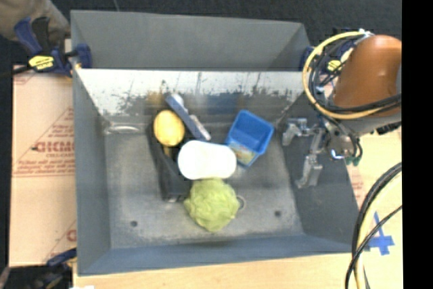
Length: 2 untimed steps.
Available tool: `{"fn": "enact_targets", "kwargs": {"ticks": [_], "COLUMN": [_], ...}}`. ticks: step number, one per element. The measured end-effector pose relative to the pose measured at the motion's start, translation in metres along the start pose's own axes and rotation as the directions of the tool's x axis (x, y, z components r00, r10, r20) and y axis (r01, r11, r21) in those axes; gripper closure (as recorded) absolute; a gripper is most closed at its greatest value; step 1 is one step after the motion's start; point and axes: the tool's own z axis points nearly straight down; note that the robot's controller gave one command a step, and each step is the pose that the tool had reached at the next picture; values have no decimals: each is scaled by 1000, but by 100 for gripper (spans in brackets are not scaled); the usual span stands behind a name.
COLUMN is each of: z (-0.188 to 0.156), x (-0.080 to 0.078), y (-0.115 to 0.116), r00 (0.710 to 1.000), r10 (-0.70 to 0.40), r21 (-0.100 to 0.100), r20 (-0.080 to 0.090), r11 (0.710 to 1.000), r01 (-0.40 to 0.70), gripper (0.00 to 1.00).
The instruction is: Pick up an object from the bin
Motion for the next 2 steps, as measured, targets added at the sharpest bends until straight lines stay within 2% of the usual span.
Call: {"fn": "enact_targets", "kwargs": {"ticks": [1, 2], "z": [0, 46], "x": [0, -65], "y": [0, -8], "r00": [1000, 1000], "r10": [0, 18], "r21": [0, 1], "r20": [1, 4], "r11": [1000, 1000], "r01": [0, -18], "gripper": [0, 0]}}
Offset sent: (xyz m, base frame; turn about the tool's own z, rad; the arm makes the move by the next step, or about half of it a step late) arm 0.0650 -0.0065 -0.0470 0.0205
